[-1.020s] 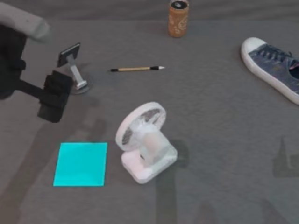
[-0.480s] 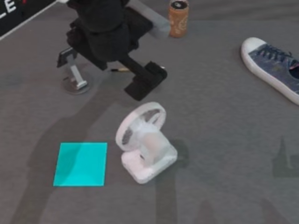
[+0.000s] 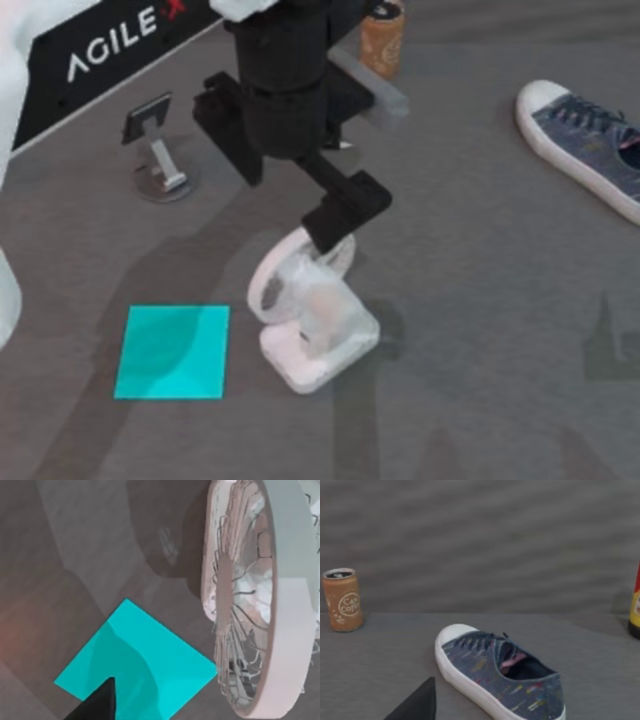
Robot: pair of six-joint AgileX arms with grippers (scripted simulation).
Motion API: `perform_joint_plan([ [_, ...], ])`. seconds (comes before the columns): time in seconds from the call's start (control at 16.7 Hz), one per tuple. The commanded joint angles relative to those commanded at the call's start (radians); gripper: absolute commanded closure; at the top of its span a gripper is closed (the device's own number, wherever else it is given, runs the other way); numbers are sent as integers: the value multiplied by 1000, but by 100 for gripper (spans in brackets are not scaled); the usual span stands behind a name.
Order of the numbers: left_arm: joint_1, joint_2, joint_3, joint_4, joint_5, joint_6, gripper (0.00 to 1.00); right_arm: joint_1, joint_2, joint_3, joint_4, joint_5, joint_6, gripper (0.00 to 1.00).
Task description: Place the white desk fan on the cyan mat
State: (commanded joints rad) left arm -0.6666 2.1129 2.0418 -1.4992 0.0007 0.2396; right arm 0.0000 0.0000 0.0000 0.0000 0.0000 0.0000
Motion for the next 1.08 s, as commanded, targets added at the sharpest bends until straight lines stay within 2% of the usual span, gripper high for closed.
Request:
perform_joint_plan([
  [0.24,3,-3,-20,19,0,2,0,0,0,0,0,0,0,0],
  [0.6,2,-14,-205,190,0,2,0,0,0,0,0,0,0,0],
  [0.9,2,-15,-221,206,0,2,0,0,0,0,0,0,0,0],
  [1.08,2,-15,-221,206,0,2,23,0,0,0,0,0,0,0],
])
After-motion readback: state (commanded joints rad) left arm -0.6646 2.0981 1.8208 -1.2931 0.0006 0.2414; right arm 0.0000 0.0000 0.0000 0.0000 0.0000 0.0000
